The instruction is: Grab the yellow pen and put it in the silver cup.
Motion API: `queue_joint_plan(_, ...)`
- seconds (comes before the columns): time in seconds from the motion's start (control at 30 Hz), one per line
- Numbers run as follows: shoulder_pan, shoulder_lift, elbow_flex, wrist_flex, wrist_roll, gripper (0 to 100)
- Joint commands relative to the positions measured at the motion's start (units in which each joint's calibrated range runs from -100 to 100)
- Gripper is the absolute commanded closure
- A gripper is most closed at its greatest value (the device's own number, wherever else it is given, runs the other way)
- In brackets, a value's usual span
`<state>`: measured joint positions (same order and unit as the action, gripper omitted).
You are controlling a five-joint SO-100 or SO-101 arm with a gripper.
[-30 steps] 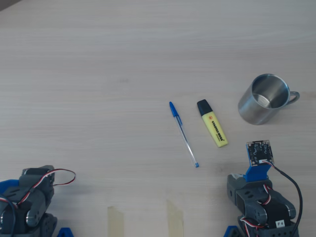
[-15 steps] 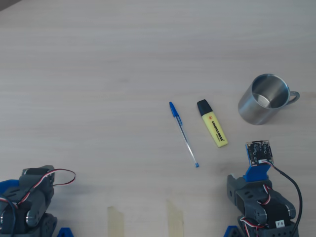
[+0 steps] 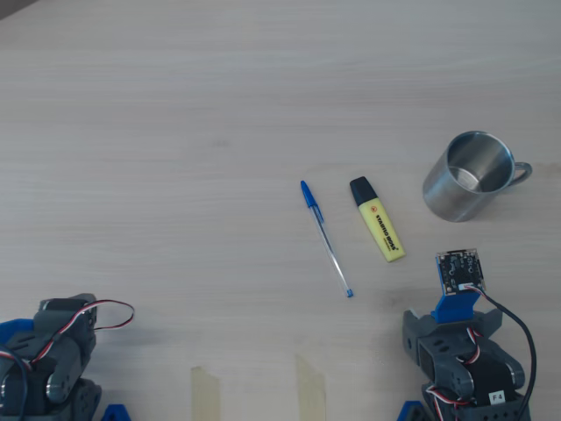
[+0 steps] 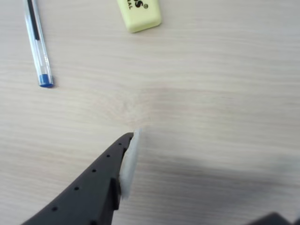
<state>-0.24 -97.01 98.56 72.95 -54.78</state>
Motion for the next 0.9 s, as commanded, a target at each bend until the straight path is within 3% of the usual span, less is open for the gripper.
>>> queue_joint_plan(0.0, -1.6, 5.5, -5.9, 0.1, -0.2, 45)
queue_joint_plan(0.37, -4.6, 37.7, -27.5, -0.9, -0.2, 45)
queue_joint_plan(0.87, -11.7, 66.1, -42.9, -25.1, 0.3, 45)
